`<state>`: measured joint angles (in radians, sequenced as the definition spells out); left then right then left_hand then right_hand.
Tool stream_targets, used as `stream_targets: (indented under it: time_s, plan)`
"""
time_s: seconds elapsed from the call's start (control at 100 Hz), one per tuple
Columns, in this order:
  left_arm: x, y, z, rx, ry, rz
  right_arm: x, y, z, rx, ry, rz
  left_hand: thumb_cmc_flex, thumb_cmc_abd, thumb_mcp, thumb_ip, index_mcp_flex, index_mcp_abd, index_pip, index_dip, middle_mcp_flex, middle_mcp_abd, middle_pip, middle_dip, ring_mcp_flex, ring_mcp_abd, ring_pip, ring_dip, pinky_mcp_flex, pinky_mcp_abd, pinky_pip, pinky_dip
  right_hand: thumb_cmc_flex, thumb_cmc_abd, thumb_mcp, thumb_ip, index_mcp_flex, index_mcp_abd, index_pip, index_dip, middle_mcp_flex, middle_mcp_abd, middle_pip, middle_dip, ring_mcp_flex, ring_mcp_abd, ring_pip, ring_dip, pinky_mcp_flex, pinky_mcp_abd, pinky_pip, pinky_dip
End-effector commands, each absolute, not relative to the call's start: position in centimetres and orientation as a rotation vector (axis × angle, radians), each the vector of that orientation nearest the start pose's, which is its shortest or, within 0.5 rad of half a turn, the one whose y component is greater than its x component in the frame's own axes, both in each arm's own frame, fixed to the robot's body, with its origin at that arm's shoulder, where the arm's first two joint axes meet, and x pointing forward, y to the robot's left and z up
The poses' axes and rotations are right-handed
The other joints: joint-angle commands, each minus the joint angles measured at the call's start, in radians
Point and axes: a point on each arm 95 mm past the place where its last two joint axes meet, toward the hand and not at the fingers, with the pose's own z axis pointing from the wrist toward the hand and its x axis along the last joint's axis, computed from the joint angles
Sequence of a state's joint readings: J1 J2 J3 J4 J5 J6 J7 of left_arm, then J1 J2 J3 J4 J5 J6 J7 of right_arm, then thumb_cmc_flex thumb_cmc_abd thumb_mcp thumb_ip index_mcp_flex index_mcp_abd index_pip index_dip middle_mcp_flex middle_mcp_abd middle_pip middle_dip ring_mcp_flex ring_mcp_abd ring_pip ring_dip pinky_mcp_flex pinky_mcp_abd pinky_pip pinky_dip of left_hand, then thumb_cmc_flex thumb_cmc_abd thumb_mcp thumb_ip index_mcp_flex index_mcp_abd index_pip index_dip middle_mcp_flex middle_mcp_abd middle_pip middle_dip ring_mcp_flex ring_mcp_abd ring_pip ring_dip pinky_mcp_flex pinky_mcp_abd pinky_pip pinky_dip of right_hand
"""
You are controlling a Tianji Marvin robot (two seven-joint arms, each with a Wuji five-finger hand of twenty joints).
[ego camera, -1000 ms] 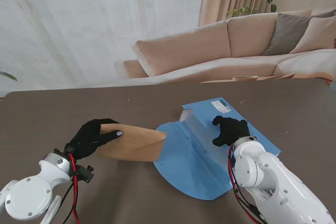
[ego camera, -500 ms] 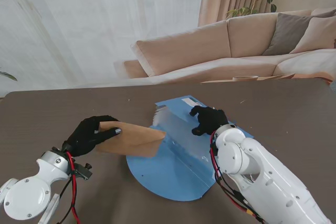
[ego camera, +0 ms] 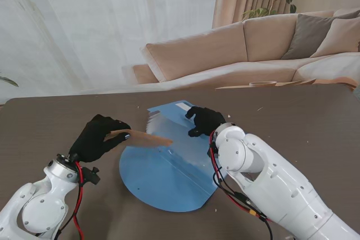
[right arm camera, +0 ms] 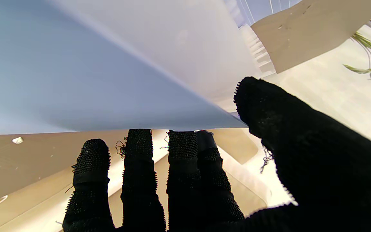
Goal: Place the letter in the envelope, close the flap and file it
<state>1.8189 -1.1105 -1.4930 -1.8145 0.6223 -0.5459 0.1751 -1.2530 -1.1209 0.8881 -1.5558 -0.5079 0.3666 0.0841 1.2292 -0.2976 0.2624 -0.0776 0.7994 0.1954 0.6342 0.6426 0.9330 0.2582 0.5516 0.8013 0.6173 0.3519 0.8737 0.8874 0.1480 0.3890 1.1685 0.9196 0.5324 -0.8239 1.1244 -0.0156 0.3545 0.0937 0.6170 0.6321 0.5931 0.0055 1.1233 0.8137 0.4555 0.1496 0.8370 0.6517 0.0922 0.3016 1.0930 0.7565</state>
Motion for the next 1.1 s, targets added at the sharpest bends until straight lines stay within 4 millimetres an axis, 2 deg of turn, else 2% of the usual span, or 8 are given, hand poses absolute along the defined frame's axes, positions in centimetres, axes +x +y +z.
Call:
stream_targets:
  time_s: [0.0,0.31,0.54,0.91,1.09]
  plan:
    - [33.9,2.5,-25.5,-1.104,1.146,-2.259,44.7,9.2,-29.2,-2.225,-1.886,-2.047,0.061,0.03,0.063,0.018,0.023,-0.1,0.083,0.034,0.027,-0.024,0.005,0.009,0.021,-0.021,-0.008,0.002,0.005,0.0,0.02,-0.019,0.089,0.015,0.088,-0.015,0.016,0.015,0.018,-0.007,0.094,-0.116,0.093,0.031,0.024,-0.01,0.012,0.02,0.003,0.014,0.029,0.023]
    - [34.4,1.4,-25.7,-0.789,1.174,-2.28,45.1,10.0,-28.9,-2.222,-1.802,-2.017,0.053,0.034,0.057,0.015,0.008,-0.132,0.108,0.037,0.027,-0.054,0.0,0.015,0.025,-0.049,-0.016,-0.005,0.02,-0.014,0.014,-0.028,0.097,0.017,0.085,-0.014,0.02,0.019,0.019,-0.011,0.097,-0.113,0.096,0.031,0.026,-0.009,0.015,0.023,0.004,0.013,0.038,0.03]
    - [34.8,0.4,-26.4,-0.628,1.236,-2.251,45.2,10.4,-28.6,-2.214,-1.77,-2.025,0.044,0.038,0.053,0.012,-0.004,-0.154,0.131,0.032,0.027,-0.075,-0.003,0.017,0.028,-0.066,-0.022,-0.009,0.032,-0.024,0.011,-0.036,0.101,0.017,0.085,-0.013,0.023,0.019,0.019,-0.013,0.1,-0.112,0.097,0.03,0.027,-0.009,0.016,0.024,0.005,0.014,0.043,0.035]
    - [36.3,-1.2,-28.0,-0.472,1.307,-2.16,45.1,10.8,-28.3,-2.203,-1.727,-2.034,0.04,0.041,0.052,0.008,-0.02,-0.171,0.161,0.024,0.022,-0.089,-0.002,0.022,0.026,-0.08,-0.024,-0.011,0.036,-0.032,0.009,-0.044,0.105,0.018,0.085,-0.013,0.028,0.019,0.021,-0.016,0.108,-0.113,0.1,0.031,0.031,-0.008,0.017,0.025,0.009,0.014,0.05,0.041]
    - [36.8,-2.1,-28.5,-0.459,1.333,-2.12,45.1,10.9,-28.3,-2.199,-1.712,-2.034,0.039,0.044,0.05,0.007,-0.025,-0.173,0.168,0.018,0.02,-0.092,-0.003,0.022,0.024,-0.082,-0.026,-0.013,0.035,-0.034,0.008,-0.047,0.106,0.019,0.085,-0.013,0.03,0.019,0.022,-0.017,0.111,-0.115,0.101,0.031,0.035,-0.008,0.019,0.026,0.011,0.014,0.053,0.044]
